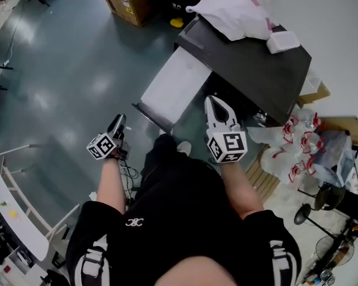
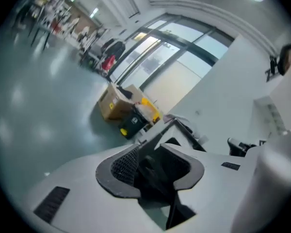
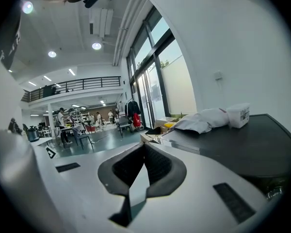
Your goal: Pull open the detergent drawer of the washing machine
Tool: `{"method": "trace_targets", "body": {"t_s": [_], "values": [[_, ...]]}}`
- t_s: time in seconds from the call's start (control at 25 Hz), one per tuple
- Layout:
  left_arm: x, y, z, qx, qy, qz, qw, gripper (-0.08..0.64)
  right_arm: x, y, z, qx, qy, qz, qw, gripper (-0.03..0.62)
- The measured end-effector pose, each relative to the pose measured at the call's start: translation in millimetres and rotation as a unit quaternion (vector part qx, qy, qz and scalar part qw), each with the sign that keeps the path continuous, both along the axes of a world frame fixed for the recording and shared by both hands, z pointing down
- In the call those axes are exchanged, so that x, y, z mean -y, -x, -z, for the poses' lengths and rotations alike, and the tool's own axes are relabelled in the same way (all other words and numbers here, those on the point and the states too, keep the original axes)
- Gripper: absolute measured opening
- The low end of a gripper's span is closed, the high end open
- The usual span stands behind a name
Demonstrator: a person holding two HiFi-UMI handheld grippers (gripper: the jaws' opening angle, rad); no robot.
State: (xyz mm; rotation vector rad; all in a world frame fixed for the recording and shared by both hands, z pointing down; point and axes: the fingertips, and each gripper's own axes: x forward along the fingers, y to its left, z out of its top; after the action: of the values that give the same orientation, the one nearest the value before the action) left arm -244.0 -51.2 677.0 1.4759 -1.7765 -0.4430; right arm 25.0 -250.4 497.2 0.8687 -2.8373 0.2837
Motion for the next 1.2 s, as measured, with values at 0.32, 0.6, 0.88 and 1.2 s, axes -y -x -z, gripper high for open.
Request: {"method": "trace_targets", "body": {"t_s": [0.32, 0.6, 0.88, 1.2], "values": [[-2, 46, 133, 0.29, 0.005, 0.08, 0.9538, 0.003, -14, 23, 24, 0.021, -0.03, 0.005, 0.999, 0.002], [13, 17, 232, 0.4, -0.032, 0.05, 0.9147, 0.002, -34, 30, 61, 0.031, -0.064, -0.042, 0.997, 0.002], [-22, -30, 290, 0.391, -0.101, -0.032, 0.9143, 0.002, -99, 39, 96, 0.054, -0.112, -0.085, 0.989, 0.002], [-71, -36, 296, 0.401, -0.096, -0.049, 0.9097, 0.002, -167, 41, 94, 0.053, -0.107, -0.101, 0.988, 0.002]]}}
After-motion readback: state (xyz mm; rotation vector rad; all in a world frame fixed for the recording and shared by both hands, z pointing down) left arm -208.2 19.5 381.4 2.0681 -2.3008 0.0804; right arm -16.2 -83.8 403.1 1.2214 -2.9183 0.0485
